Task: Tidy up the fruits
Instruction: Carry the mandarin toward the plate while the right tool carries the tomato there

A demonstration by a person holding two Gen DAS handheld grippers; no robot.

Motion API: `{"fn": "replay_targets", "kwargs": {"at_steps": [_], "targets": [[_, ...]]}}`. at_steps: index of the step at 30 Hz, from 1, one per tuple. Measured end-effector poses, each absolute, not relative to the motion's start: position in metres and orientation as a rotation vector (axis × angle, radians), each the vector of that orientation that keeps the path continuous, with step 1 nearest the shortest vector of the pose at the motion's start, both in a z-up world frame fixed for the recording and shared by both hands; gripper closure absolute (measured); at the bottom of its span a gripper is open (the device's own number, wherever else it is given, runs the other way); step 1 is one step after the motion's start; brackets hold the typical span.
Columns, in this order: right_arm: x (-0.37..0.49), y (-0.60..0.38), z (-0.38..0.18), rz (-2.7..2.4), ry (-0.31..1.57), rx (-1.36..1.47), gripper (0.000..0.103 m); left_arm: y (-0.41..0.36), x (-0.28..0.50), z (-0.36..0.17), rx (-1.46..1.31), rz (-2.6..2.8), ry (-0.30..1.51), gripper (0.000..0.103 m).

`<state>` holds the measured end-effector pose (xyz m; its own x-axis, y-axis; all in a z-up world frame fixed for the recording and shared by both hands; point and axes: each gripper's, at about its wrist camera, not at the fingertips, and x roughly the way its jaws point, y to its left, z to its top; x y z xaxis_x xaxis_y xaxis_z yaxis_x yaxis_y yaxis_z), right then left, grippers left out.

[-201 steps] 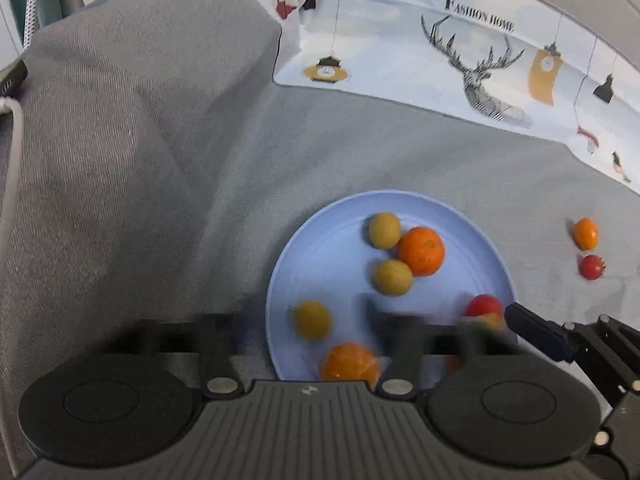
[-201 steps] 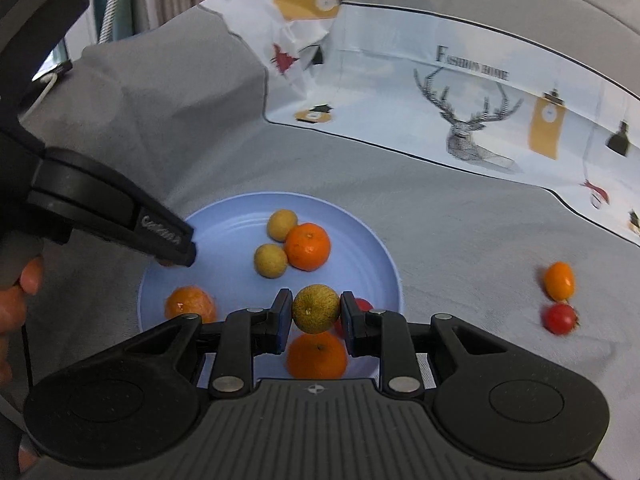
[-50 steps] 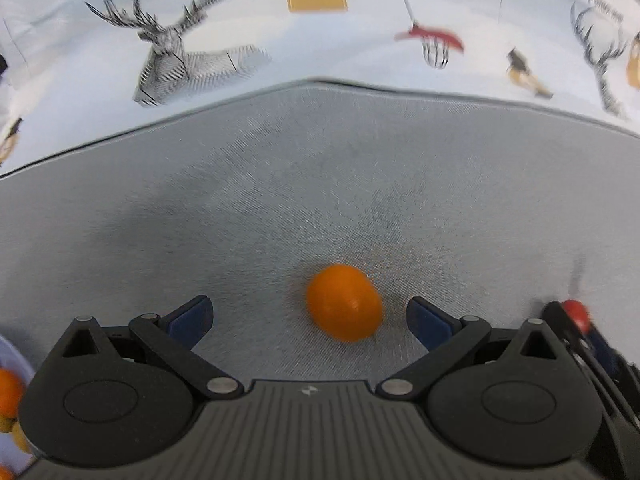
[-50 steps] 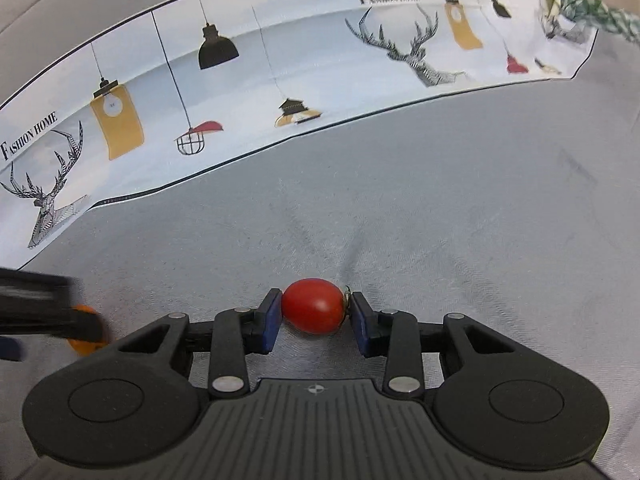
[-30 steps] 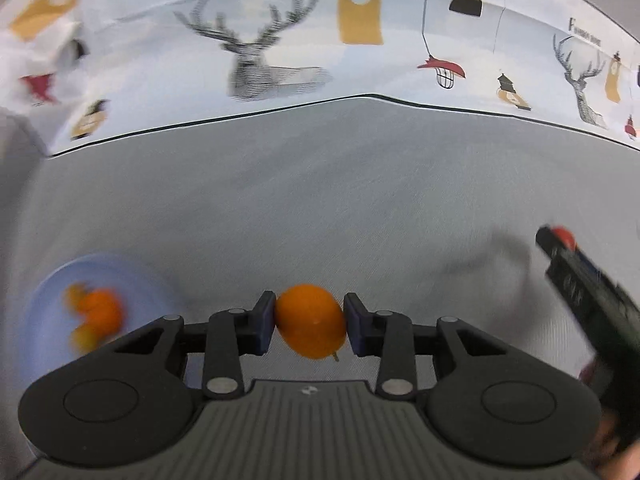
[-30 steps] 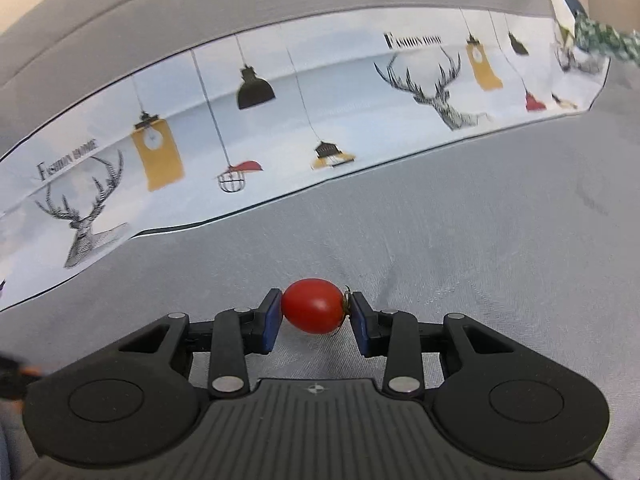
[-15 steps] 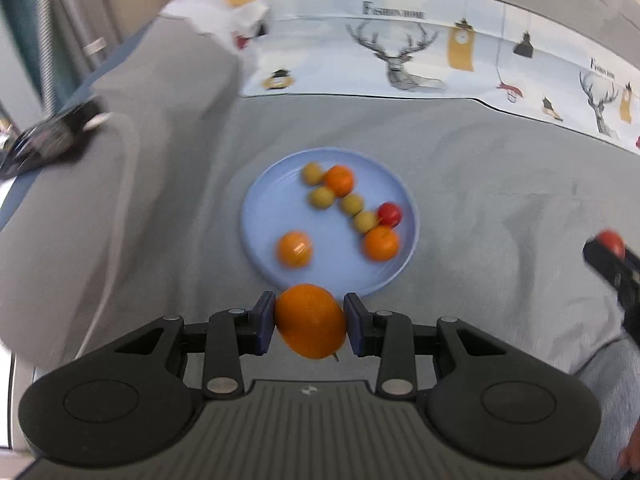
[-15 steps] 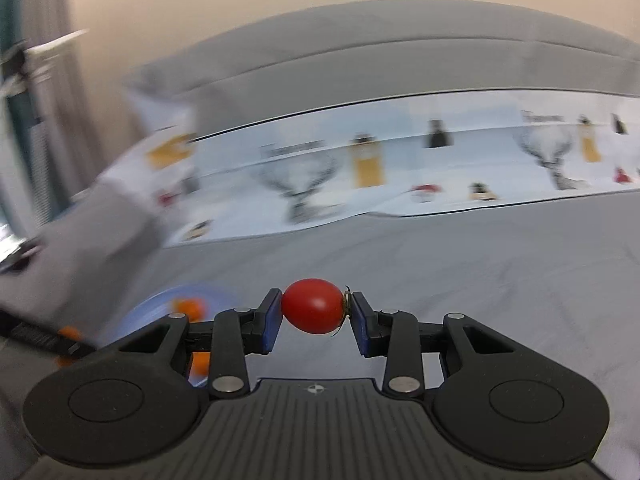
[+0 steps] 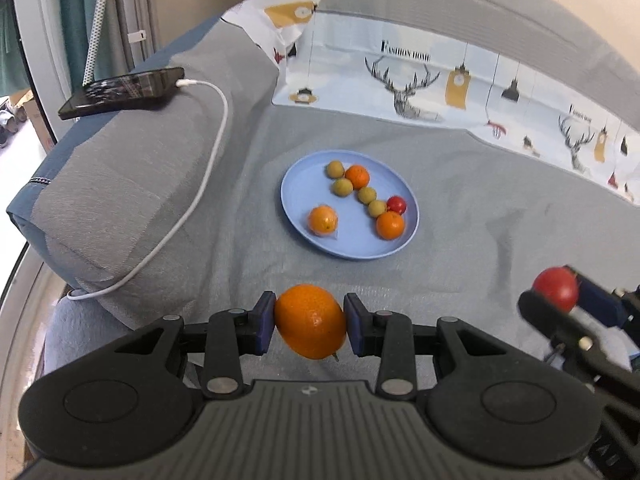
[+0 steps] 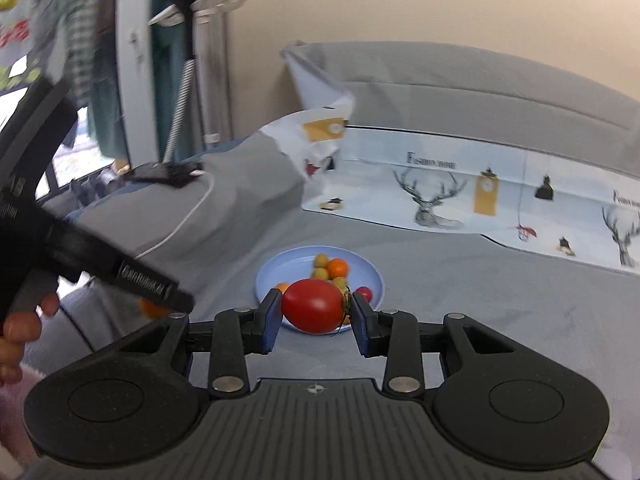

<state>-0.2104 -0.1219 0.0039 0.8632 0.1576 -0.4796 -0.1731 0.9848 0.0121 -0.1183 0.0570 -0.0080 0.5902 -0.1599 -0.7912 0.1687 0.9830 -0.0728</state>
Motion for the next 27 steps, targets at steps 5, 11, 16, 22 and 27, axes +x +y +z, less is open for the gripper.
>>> {"fn": "replay_targets", "kwargs": {"at_steps": [5,11,16,22,27], "targets": [[-0.213,-0.112,0.008,0.176,0.49,-0.075,0.065,0.065,-0.121,-0.003,-0.024,-0.197,0.9,0.062],[-0.212,-0.106,0.008,0.17,0.502,-0.095,0.065,0.069,-0.119,-0.003,-0.039,-0.21,0.889,0.062],[-0.208,-0.102,0.006,0.176,0.514,-0.109,0.065,0.073,-0.117,-0.007,-0.051,-0.212,0.893,0.062],[-0.203,-0.102,0.004,0.179,0.532,-0.113,0.065,0.075,-0.113,-0.01,-0.056,-0.209,0.903,0.062],[-0.199,-0.102,0.002,0.182,0.545,-0.112,0.065,0.074,-0.11,-0.013,-0.05,-0.209,0.905,0.062]]}}
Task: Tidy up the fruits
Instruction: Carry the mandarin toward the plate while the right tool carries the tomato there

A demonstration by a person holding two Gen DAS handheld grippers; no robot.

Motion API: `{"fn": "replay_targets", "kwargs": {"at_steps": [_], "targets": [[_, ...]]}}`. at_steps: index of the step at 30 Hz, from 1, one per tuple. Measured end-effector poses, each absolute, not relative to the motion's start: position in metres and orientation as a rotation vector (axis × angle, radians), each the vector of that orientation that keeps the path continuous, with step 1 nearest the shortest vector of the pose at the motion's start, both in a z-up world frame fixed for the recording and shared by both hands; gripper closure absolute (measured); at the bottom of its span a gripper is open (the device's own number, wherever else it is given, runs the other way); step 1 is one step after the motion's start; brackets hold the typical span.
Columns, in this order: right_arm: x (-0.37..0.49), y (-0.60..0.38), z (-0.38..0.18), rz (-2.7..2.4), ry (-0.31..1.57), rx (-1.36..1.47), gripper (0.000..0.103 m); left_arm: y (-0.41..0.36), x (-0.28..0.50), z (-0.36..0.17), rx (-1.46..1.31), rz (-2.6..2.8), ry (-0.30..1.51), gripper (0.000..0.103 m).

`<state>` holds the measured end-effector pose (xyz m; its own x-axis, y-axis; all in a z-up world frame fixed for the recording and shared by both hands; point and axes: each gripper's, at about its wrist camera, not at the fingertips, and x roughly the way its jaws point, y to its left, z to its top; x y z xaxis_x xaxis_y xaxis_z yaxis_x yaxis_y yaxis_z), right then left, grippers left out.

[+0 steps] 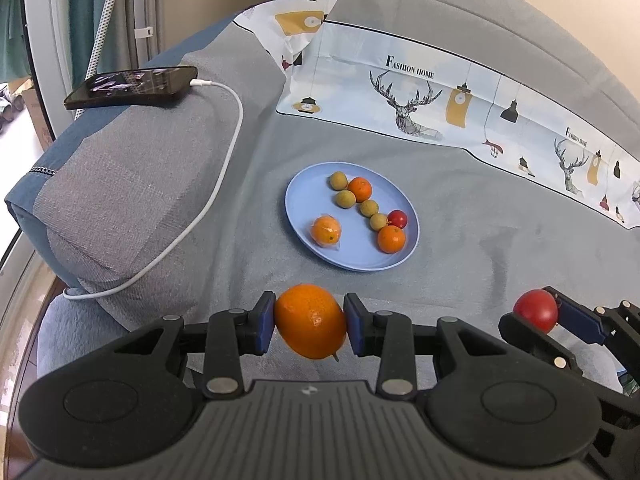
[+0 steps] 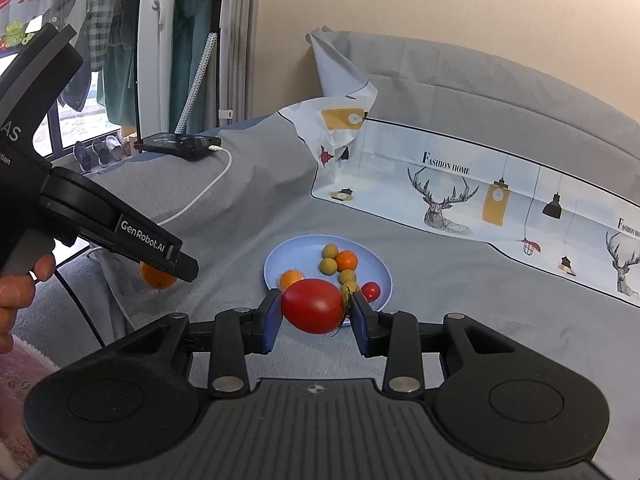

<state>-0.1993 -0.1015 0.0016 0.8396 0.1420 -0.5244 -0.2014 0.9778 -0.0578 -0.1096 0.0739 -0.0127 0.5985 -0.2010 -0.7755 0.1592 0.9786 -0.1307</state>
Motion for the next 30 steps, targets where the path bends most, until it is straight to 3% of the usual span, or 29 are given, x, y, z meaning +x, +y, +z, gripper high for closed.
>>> {"fn": "replay_targets", "kwargs": {"at_steps": [30], "targets": [[-0.127,-0.121,-0.027,0.16,0.628,-0.049,0.065,0.036,-0.025,-0.025,-0.021,-0.212,0.936,0.062]]}}
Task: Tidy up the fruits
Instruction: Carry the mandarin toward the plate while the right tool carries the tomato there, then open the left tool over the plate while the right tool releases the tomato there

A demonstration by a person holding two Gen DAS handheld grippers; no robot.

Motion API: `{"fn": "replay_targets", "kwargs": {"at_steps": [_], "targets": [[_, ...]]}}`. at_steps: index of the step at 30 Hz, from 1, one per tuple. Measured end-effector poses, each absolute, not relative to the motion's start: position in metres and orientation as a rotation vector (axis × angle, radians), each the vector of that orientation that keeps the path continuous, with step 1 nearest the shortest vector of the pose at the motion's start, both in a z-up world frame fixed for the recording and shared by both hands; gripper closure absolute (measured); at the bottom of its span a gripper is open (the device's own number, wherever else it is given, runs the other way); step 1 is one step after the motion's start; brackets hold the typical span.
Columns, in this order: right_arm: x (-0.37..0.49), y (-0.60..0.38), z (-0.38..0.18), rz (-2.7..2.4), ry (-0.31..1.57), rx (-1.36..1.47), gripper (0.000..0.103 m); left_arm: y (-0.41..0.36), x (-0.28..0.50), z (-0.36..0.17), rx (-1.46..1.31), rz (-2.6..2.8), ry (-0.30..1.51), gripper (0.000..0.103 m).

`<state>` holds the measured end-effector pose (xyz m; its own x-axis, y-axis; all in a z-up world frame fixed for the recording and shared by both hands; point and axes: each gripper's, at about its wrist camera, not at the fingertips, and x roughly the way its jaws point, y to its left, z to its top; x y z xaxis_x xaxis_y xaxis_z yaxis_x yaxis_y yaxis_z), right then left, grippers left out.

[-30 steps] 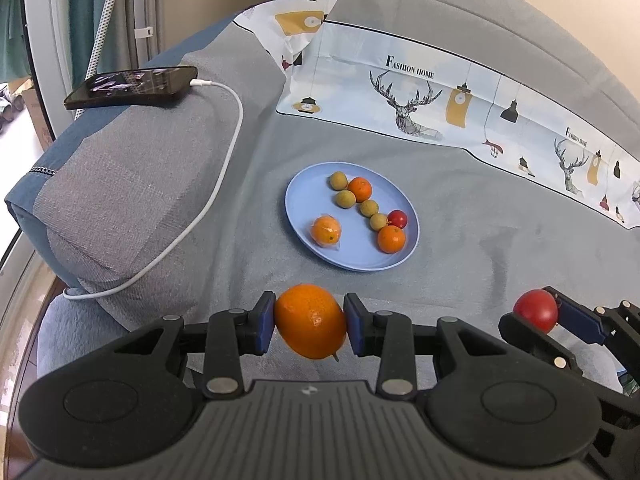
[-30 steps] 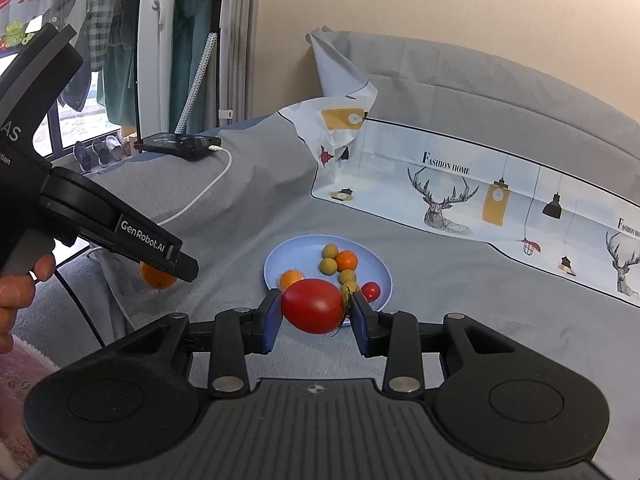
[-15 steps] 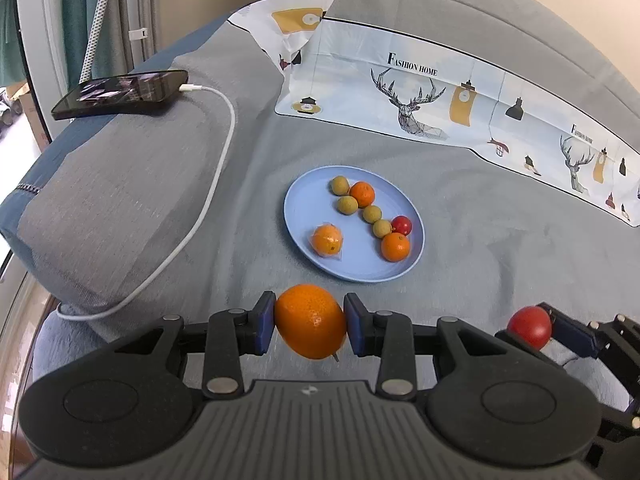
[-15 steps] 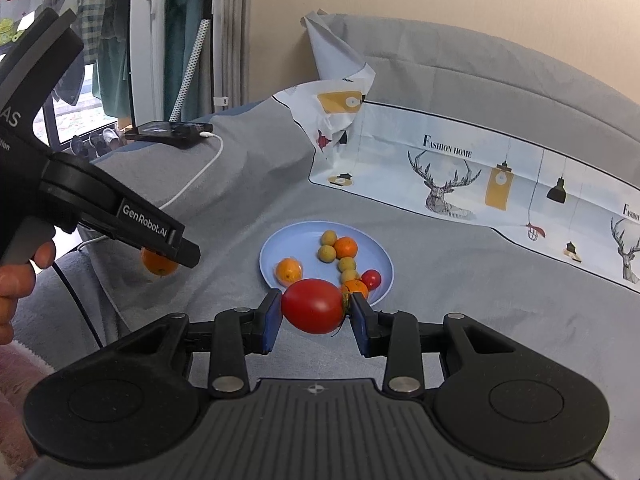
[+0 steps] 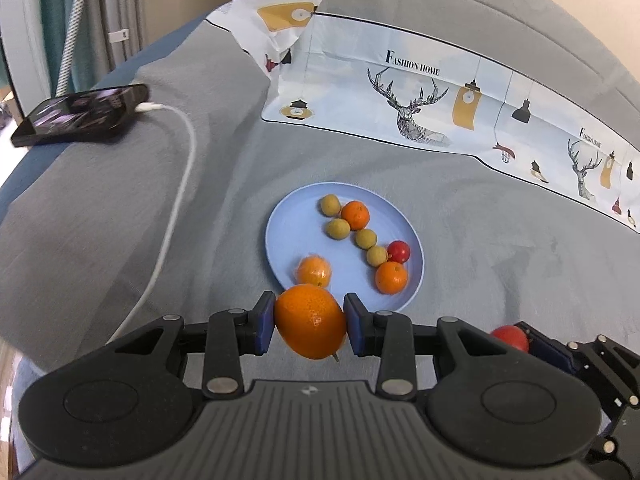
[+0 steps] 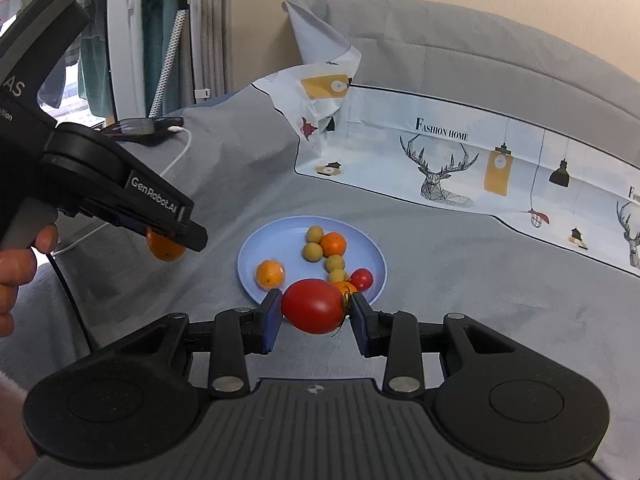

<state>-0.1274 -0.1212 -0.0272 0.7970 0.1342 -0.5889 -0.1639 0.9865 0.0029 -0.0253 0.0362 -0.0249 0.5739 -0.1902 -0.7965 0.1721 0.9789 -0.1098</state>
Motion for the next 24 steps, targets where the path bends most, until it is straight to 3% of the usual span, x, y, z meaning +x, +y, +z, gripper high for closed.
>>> {"fn": "replay_targets", "kwargs": {"at_steps": [24], "targets": [[0.028,-0.123,-0.113,0.188,0.781,-0.014,0.065,-0.009,0.109,-0.115,0.076,-0.157,1.089,0.06]]}}
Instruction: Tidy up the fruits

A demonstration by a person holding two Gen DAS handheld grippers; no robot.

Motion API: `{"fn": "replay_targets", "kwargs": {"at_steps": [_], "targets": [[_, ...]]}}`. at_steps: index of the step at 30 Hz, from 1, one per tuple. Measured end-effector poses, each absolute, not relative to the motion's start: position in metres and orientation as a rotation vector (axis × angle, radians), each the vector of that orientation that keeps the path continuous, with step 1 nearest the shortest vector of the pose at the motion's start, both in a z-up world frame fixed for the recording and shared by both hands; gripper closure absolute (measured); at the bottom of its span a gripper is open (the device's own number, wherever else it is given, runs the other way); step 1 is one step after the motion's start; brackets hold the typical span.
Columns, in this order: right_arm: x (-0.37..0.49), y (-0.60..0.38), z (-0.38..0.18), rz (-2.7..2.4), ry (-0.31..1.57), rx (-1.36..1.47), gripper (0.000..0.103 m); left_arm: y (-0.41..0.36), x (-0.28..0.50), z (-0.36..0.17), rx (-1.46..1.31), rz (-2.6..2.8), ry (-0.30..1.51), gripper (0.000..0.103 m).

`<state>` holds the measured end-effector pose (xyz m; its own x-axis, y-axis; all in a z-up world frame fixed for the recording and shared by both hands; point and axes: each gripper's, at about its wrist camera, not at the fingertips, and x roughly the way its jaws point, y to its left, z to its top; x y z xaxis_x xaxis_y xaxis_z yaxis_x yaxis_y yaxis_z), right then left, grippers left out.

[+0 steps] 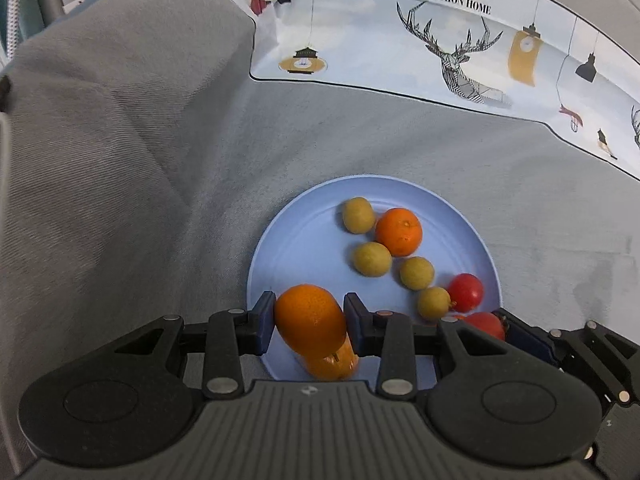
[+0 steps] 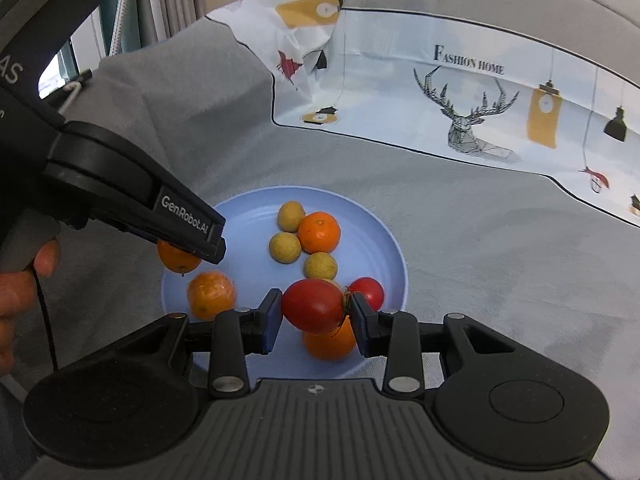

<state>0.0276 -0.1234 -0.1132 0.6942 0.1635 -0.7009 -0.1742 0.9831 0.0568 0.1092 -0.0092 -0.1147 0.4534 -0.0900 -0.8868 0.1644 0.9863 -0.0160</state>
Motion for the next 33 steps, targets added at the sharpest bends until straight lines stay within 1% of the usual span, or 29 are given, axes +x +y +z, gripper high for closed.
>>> {"fn": "replay_targets", "kwargs": {"at_steps": [1,2,3,4,5,6,7,9,12,19,30,33], "targets": [[0.031,-0.122,-0.115,0.194,0.783,-0.019,0.064,-0.01,0.112,-0.116,0.076,-0.165,1.093,0.056],[0.034,-0.121,-0.117,0.205,0.787,-0.023,0.064,-0.01,0.115,-0.116,0.075,-0.175,1.093,0.036],[0.036,-0.12,-0.118,0.213,0.792,-0.026,0.063,-0.009,0.115,-0.115,0.071,-0.179,1.082,0.023],[0.038,-0.119,-0.118,0.215,0.792,-0.028,0.055,-0.009,0.114,-0.112,0.067,-0.175,1.064,0.003],[0.038,-0.118,-0.116,0.21,0.79,-0.031,0.049,-0.008,0.111,-0.108,0.062,-0.174,1.041,0.0],[0.037,-0.119,-0.113,0.208,0.784,-0.034,0.036,-0.008,0.108,-0.104,0.061,-0.181,1.024,0.0],[0.034,-0.119,-0.11,0.206,0.777,-0.037,0.026,-0.008,0.104,-0.1,0.071,-0.195,1.024,0.0],[0.025,-0.118,-0.102,0.203,0.777,-0.052,0.02,-0.007,0.094,-0.095,0.084,-0.198,1.025,0.0],[0.002,-0.121,-0.093,0.193,0.802,-0.067,0.013,-0.003,0.068,-0.086,0.107,-0.206,1.014,0.0],[-0.063,-0.123,-0.071,0.135,0.819,-0.088,0.008,0.016,0.003,-0.062,0.093,-0.183,0.997,0.0],[-0.139,-0.121,-0.036,0.024,0.694,-0.056,0.006,0.038,-0.074,-0.035,0.12,-0.109,0.901,0.0],[-0.154,-0.12,-0.028,0.013,0.651,-0.055,0.004,0.038,-0.089,-0.032,0.142,-0.103,0.891,0.0]]}}
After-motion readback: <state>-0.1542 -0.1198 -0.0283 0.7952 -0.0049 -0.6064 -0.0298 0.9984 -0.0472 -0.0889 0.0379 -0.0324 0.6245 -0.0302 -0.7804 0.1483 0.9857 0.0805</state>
